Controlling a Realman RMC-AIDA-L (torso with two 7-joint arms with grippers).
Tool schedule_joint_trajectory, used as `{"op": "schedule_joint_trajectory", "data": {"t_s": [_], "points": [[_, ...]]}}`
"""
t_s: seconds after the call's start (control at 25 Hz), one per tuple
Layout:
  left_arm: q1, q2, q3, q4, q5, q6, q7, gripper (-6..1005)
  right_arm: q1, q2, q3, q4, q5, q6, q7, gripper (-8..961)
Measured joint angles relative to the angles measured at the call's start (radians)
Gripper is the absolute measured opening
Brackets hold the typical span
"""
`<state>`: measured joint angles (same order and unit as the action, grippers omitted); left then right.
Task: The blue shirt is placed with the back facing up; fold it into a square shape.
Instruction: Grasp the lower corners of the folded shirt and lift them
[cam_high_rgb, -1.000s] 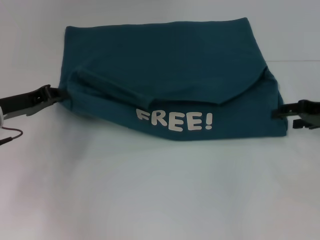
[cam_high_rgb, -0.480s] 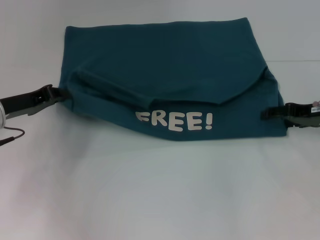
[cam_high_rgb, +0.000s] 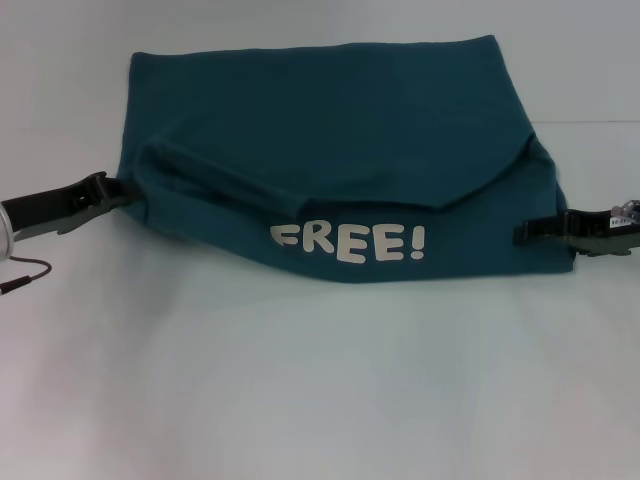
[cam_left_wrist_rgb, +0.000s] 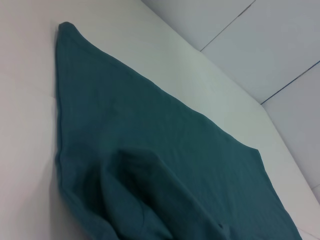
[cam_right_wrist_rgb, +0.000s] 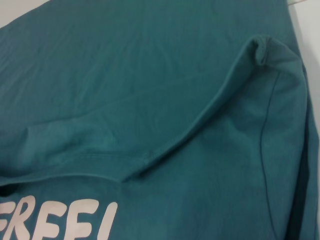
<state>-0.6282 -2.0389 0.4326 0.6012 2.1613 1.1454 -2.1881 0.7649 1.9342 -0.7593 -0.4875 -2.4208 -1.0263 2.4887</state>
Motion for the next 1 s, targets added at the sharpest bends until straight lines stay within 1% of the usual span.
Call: {"op": "schedule_joint_trajectory", "data": {"t_s": [0.24,0.48,0.6,0.68,0.8,1.0], "points": [[-0.001,0.000,-0.001,0.000,0.000,0.000,-0.001,3,-0.011,0.000,0.008,-0.017,0.018,-0.010,0.003,828],[-0.001,0.000,0.000,0.000,0.000,0.000,-0.002,2,-0.013,0.000,0.001,-0.021,0.019,-0.013,0.003,617],[-0.001,-0.001,0.000,0.000,0.000,0.001,-0.003,2,-0.014,0.000,0.005,-0.021,0.020,-0.019,0.003,466],[0.000,0.000,0.000,0.000,0.000,0.002,-0.004,2,-0.014,-0.005,0.011,-0.025,0.024,-0.032,0.003,366],[0.002,0.000,0.000,0.000,0.000,0.004,-0.005,2,-0.015,-0.008,0.017,-0.025,0.025,-0.038,0.004,125],[0.006,0.002,0.000,0.000,0.003,0.008,-0.004,3,-0.015,-0.013,0.024,-0.027,0.025,-0.055,0.004,35]]}}
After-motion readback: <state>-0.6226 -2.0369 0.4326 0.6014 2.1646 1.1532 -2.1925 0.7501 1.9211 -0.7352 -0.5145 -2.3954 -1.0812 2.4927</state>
